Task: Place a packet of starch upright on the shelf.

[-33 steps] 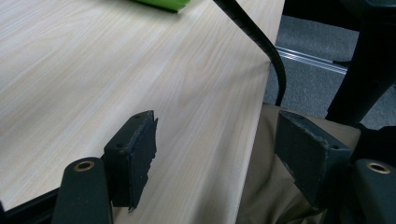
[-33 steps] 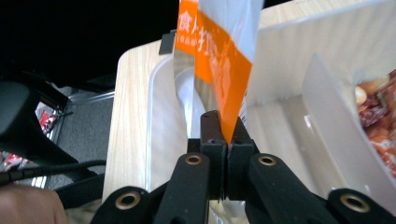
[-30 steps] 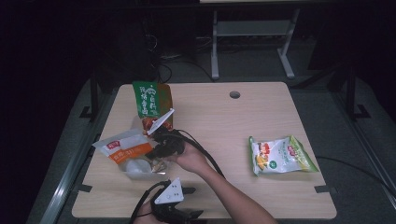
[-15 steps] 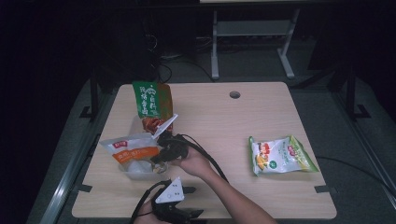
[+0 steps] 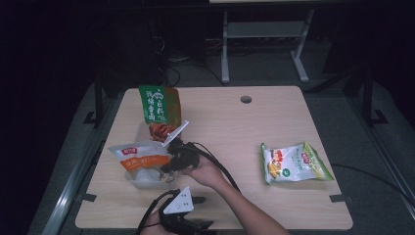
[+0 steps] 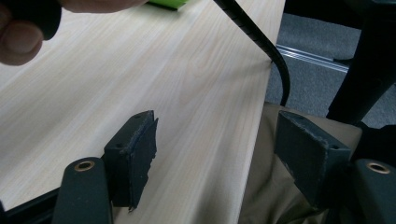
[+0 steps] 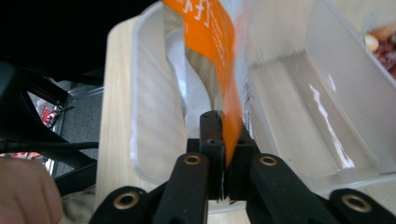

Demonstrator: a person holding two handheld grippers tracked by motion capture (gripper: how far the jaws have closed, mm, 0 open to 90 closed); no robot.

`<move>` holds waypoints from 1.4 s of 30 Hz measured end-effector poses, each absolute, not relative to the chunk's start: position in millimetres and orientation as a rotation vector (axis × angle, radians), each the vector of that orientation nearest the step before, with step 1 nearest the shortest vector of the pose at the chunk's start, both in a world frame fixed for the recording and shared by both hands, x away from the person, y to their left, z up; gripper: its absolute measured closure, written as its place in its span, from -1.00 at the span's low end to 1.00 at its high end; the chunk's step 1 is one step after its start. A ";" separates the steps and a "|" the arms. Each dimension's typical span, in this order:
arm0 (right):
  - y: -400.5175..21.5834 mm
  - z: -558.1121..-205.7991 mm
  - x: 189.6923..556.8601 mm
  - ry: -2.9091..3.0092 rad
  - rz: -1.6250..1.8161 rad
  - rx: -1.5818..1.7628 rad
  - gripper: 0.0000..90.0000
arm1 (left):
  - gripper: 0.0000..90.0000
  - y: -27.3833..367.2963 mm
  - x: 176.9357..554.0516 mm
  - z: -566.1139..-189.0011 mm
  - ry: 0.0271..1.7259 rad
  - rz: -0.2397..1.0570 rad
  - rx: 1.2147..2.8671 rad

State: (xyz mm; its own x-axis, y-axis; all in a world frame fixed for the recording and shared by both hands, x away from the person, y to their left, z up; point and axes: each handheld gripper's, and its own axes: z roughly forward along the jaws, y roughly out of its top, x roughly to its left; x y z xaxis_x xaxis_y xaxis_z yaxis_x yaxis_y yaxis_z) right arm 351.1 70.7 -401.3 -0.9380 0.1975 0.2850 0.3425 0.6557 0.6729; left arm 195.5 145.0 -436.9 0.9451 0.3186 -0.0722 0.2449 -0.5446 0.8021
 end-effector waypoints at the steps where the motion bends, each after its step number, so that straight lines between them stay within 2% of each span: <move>1: 69.0 -400.2 350.6 -2.684 -1.160 -0.436 0.86 | -0.36 145.2 195.9 -436.8 0.401 0.103 2.168; 13: 38.6 -378.8 346.3 -2.621 -1.266 -0.442 0.38 | -0.40 148.3 200.1 -434.7 0.423 0.120 2.157; 42: -93.9 -384.0 338.7 -2.624 -1.330 -0.777 0.15 | -0.40 149.7 207.0 -435.9 0.444 0.143 2.156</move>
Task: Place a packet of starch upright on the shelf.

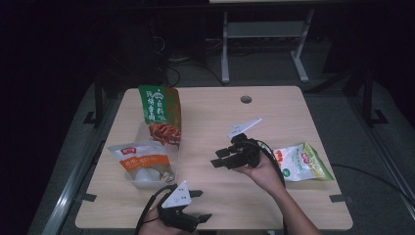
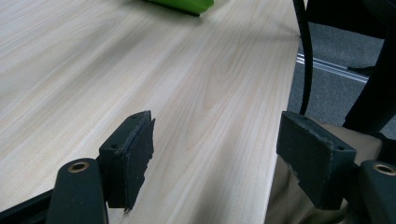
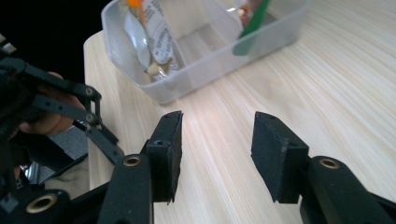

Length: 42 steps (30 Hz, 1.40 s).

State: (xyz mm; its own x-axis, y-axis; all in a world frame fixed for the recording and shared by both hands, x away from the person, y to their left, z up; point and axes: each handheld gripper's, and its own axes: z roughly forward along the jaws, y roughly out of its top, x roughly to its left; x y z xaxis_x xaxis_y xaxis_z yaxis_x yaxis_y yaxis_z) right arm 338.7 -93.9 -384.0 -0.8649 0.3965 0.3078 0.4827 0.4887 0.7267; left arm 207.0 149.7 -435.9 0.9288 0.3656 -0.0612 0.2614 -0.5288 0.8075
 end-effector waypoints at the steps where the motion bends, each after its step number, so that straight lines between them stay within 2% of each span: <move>1: -98.6 -384.1 338.2 -2.623 -1.331 -0.790 0.14 | -0.40 150.0 207.8 -435.8 0.438 0.147 2.159; 22: -192.5 -389.1 314.6 -2.633 -1.308 -1.082 0.03 | -0.40 153.4 208.8 -434.3 0.460 0.157 2.139; 42: -279.1 -406.0 287.3 -2.597 -1.264 -1.375 0.01 | -0.40 153.3 209.6 -435.0 0.473 0.166 2.141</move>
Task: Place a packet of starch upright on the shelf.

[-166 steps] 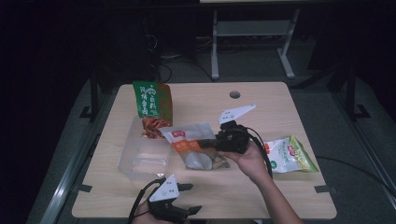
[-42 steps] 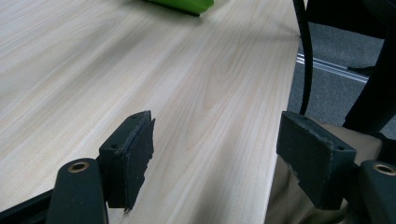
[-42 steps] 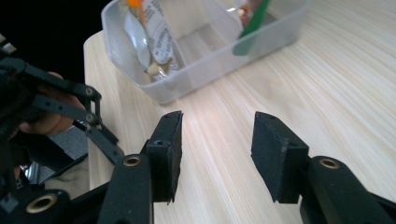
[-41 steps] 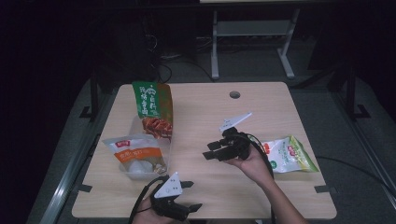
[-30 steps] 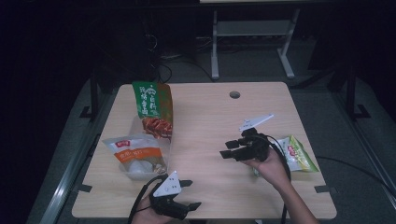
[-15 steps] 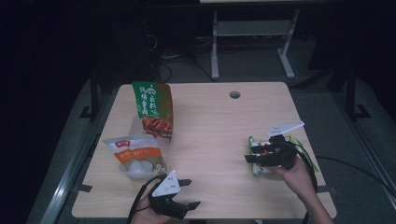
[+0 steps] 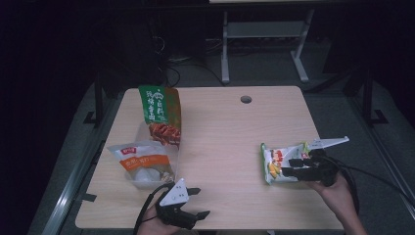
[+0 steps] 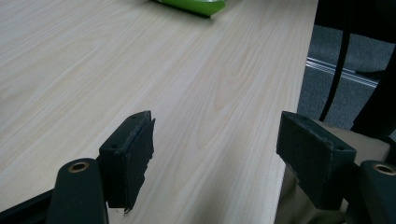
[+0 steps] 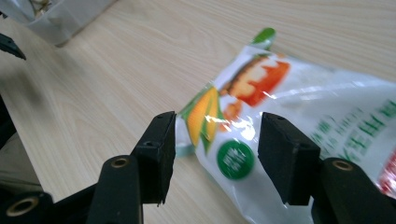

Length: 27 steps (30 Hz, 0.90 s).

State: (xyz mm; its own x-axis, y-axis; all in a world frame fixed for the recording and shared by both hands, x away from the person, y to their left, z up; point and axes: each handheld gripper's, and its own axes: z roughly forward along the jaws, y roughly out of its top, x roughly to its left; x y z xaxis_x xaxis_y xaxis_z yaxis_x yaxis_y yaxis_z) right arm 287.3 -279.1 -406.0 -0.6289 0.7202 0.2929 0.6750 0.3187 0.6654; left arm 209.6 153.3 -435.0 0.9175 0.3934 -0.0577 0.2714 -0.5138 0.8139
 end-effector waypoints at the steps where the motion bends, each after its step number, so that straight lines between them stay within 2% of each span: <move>1: -283.0 -407.7 286.2 2.496 1.222 1.338 0.00 | -0.40 153.0 209.8 -435.2 0.473 0.166 2.140; 16: -315.2 -421.7 251.7 2.425 1.174 1.470 -0.01 | -0.40 152.1 210.5 -435.0 0.469 0.163 2.148; 27: -335.8 -446.8 239.0 2.386 1.137 1.632 -0.06 | -0.40 149.1 209.9 -436.7 0.464 0.161 2.155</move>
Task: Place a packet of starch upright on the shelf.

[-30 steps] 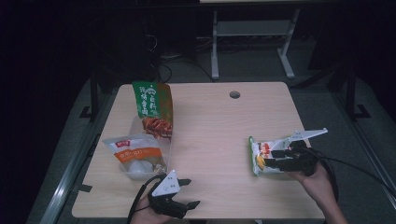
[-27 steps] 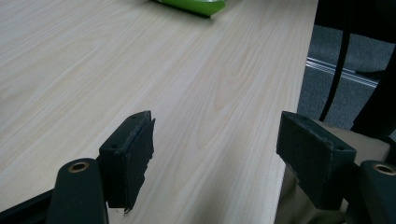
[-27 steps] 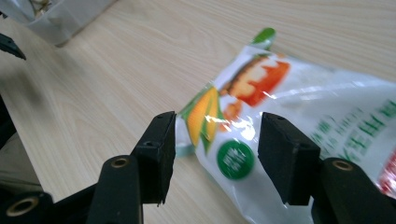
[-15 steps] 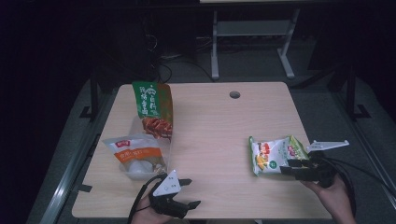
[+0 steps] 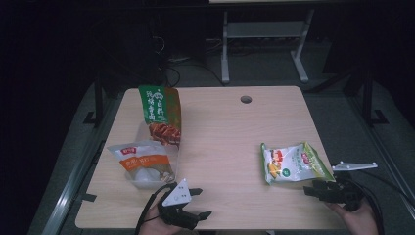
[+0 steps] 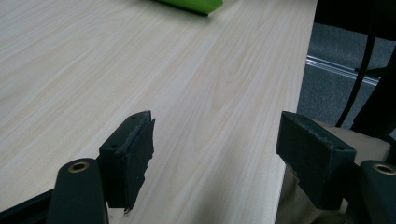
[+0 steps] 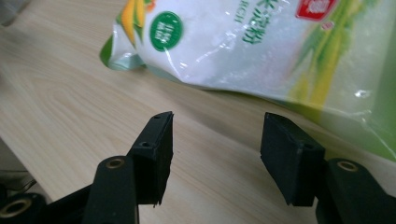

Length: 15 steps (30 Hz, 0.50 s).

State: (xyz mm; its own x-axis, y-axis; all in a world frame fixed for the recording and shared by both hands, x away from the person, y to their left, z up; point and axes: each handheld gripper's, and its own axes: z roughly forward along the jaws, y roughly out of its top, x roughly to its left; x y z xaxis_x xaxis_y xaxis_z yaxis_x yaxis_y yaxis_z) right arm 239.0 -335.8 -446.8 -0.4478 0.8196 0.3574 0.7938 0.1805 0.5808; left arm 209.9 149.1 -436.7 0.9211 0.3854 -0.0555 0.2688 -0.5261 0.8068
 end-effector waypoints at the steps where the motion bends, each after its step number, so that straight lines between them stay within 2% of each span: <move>1: -336.4 -448.6 239.9 2.377 1.145 1.643 -0.08 | -0.40 148.9 209.8 -436.8 0.465 0.160 2.154; 11: -328.8 -454.6 265.5 2.328 1.254 1.703 -0.23 | -0.40 148.3 209.8 -437.0 0.461 0.158 2.154; 15: -324.3 -459.3 276.1 2.304 1.285 1.735 -0.13 | -0.40 147.8 209.4 -436.9 0.459 0.157 2.156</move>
State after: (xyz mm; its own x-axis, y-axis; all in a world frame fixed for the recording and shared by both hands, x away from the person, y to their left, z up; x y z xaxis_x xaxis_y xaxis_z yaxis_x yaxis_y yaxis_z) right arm 276.1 -324.3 -459.3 -0.3960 0.7952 0.4592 0.8085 0.0649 0.5849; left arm 209.4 147.8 -436.9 0.9232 0.3803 -0.0560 0.2662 -0.5273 0.8069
